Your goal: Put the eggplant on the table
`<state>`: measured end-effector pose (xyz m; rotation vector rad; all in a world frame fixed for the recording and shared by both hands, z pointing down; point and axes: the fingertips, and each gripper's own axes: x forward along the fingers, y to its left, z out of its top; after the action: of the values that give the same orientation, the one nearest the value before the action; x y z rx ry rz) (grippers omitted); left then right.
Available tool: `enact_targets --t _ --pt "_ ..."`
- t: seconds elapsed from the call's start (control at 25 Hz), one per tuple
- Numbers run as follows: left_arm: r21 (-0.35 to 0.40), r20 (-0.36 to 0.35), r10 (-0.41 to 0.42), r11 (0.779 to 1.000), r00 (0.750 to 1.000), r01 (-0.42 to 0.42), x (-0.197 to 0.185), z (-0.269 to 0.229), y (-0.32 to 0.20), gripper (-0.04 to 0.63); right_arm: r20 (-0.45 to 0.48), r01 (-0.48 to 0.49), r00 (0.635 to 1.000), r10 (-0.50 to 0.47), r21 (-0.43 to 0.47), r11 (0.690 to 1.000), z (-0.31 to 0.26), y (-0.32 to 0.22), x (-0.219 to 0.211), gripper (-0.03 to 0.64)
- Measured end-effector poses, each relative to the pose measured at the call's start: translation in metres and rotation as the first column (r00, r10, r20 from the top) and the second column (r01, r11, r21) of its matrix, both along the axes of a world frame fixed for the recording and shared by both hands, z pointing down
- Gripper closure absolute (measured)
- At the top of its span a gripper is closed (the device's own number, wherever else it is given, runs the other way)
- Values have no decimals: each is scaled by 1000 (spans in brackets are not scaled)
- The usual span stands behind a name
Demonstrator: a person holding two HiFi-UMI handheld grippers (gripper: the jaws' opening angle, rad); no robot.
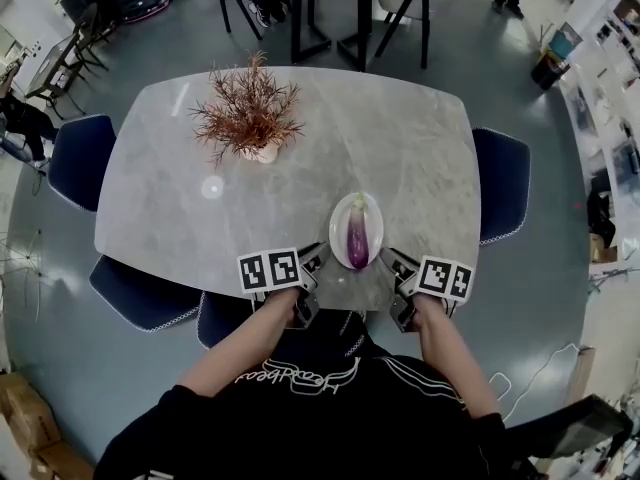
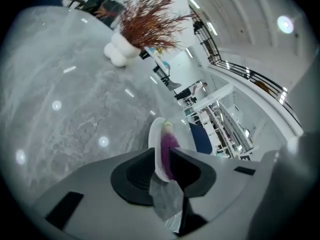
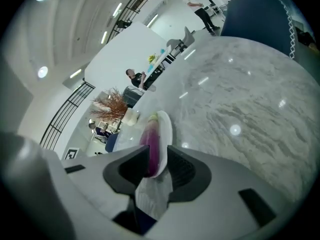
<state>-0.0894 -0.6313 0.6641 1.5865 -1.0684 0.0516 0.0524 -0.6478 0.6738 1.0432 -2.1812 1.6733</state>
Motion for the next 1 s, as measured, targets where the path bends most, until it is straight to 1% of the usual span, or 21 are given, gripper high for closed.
enact_targets --t 0.08,0.16,0.2,0.28,0.36,0.4,0.44,0.52,0.6,0.72,0.84,0.92,1.0 --pt "76 32 64 995 997 -66 2 -22 10 509 26 18 999 -20 63 998 -19 11 -2 506" --pt "153 49 122 980 991 -128 7 -47 21 514 29 43 998 -47 137 990 -38 23 -4 506" --pt "188 68 143 970 987 -154 8 -59 27 558 19 58 998 -62 174 983 -47 30 -4 508" --pt "256 121 181 944 976 -207 9 -81 41 580 2 89 996 -92 248 965 -64 44 -5 508" --pt "328 168 219 907 961 -263 10 -105 60 586 -2 129 991 -135 309 942 -86 64 -11 518" --pt "363 185 237 885 954 -291 11 -117 71 586 -12 153 987 -159 335 930 -96 76 -13 562" --pt "395 202 255 862 946 -317 13 -130 82 586 -27 176 984 -179 364 915 -107 88 -15 578" --pt "445 235 286 818 929 -365 17 -152 106 587 -50 214 976 -214 441 872 -133 112 -17 610" --pt "479 258 310 782 915 -400 21 -171 129 588 -58 254 964 -261 510 822 -161 139 -20 611" --pt "515 272 347 736 897 -441 26 -192 161 586 -94 318 942 -323 561 764 -189 177 -22 610" --pt "540 286 377 696 881 -473 30 -209 193 586 -120 333 935 -333 620 710 -217 208 -21 610" --pt "568 291 379 670 879 -477 30 -220 212 586 -154 352 929 -337 647 676 -228 228 -24 609" --pt "599 291 377 645 879 -475 30 -231 229 586 -213 396 914 -345 657 642 -229 245 -27 609"
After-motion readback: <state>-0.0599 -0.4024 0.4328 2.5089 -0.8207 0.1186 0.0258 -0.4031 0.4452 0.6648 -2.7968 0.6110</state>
